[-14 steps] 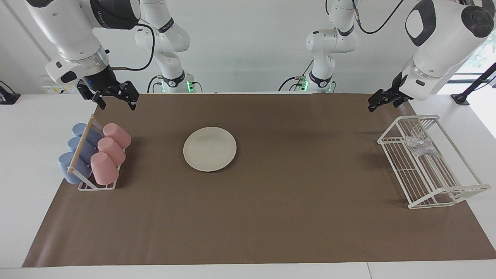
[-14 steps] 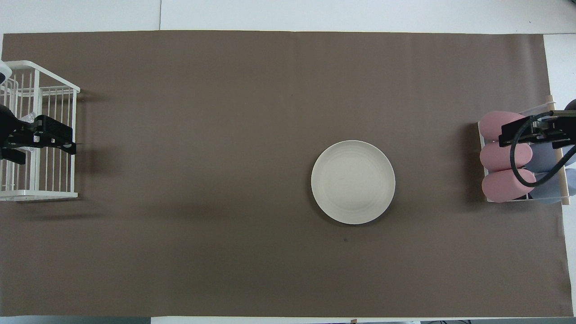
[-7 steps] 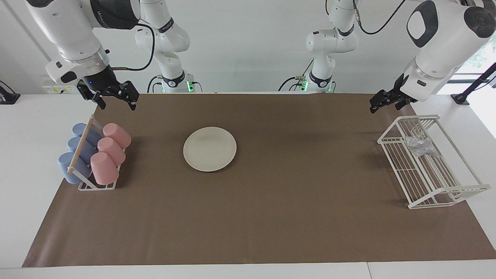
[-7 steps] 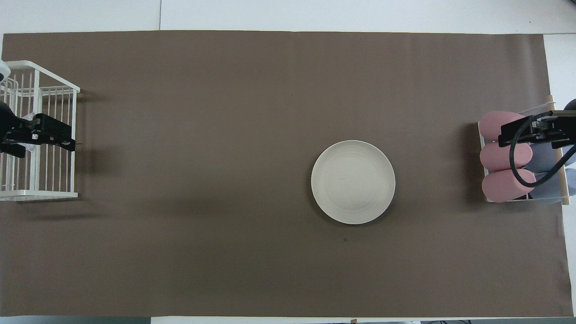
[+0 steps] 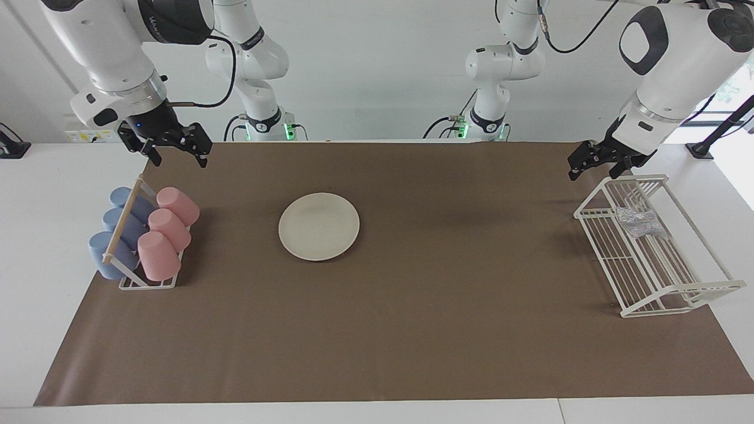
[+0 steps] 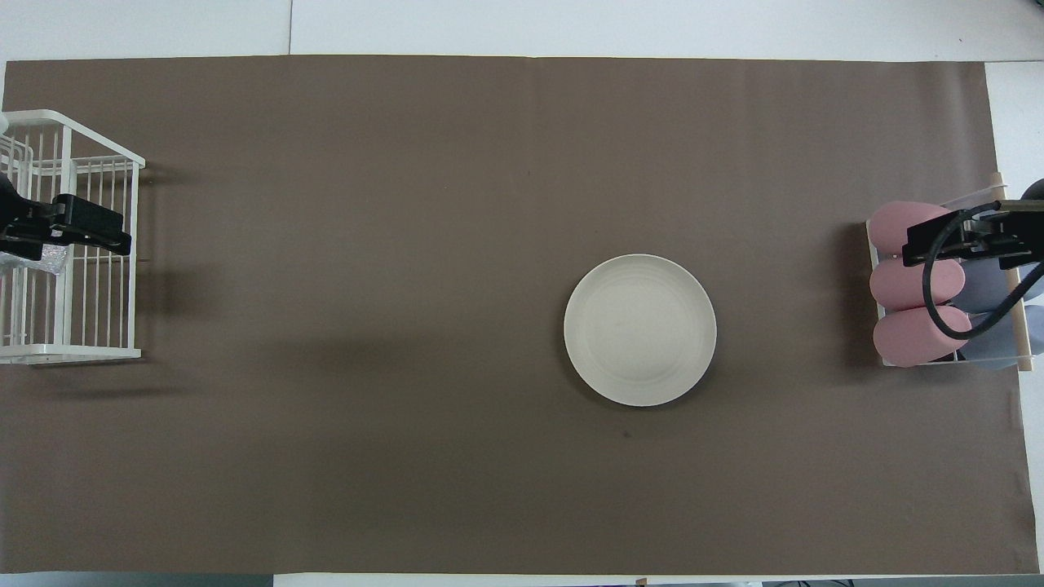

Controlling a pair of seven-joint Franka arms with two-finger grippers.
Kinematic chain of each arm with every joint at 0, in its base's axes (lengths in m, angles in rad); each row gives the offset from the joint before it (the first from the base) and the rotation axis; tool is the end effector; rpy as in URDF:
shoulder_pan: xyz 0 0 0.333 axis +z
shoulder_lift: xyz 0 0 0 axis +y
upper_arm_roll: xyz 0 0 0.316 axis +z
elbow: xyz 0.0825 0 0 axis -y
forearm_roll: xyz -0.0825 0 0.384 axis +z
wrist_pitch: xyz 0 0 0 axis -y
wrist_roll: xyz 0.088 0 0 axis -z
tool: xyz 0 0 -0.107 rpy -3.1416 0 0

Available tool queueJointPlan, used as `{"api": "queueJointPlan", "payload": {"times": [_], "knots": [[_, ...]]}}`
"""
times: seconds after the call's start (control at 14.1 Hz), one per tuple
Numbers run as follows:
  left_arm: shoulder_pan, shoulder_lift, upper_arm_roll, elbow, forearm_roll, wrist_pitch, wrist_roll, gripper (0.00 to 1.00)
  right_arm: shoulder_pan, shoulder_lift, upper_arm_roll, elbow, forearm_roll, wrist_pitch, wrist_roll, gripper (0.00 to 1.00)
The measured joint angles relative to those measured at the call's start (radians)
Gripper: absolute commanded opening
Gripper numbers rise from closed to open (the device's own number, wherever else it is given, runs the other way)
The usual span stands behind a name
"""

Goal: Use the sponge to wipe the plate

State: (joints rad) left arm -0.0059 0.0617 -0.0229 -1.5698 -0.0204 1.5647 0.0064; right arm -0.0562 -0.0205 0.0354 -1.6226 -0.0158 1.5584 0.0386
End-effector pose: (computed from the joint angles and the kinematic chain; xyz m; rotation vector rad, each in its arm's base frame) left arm 0.5705 -0.0182 0.5898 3.1183 -0.0540 -0.1046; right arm 0.5455 -0.0129 0.6103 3.1226 -0.0926 -0.0681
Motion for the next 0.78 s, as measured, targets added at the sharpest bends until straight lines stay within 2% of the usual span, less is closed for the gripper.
{"api": "queueJointPlan", "payload": {"times": [0.78], "knots": [[0.002, -0.006, 0.005, -0.002, 0.0, 0.01, 0.0, 1.0, 0.0, 0.0, 0.0, 0.0, 0.0, 0.0, 0.0, 1.0]]}}
